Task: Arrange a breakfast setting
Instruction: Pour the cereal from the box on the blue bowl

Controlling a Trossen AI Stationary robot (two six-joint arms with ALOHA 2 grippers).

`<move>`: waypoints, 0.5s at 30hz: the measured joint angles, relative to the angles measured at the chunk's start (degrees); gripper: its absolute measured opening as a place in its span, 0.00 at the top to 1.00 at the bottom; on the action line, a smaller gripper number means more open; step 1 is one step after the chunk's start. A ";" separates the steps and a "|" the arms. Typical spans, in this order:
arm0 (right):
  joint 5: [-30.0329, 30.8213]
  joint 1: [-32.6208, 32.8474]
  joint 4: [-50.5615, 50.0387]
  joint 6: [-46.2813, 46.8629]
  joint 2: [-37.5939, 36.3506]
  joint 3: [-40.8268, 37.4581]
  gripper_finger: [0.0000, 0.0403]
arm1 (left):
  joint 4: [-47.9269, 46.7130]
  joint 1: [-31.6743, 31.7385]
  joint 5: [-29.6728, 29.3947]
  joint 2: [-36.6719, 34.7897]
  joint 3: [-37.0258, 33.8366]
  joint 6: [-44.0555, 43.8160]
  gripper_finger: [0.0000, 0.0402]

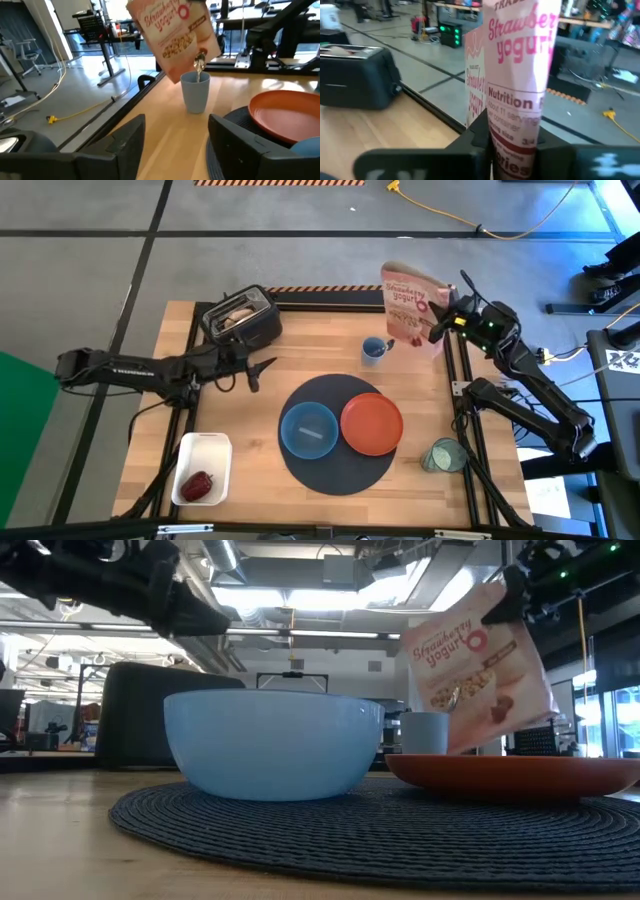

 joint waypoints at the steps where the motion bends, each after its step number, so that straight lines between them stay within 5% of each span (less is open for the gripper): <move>1: -0.67 -0.01 -0.08 -0.12 0.02 0.33 0.95 | -0.02 0.28 0.08 0.95 0.43 0.00 0.44; 7: -6.27 -0.01 2.87 -1.50 0.02 3.09 0.99 | 1.63 1.74 0.49 6.38 3.36 0.07 0.33; 15: -25.35 -0.01 17.36 4.26 0.02 4.33 1.00 | 3.57 6.63 12.45 13.29 10.92 3.64 0.25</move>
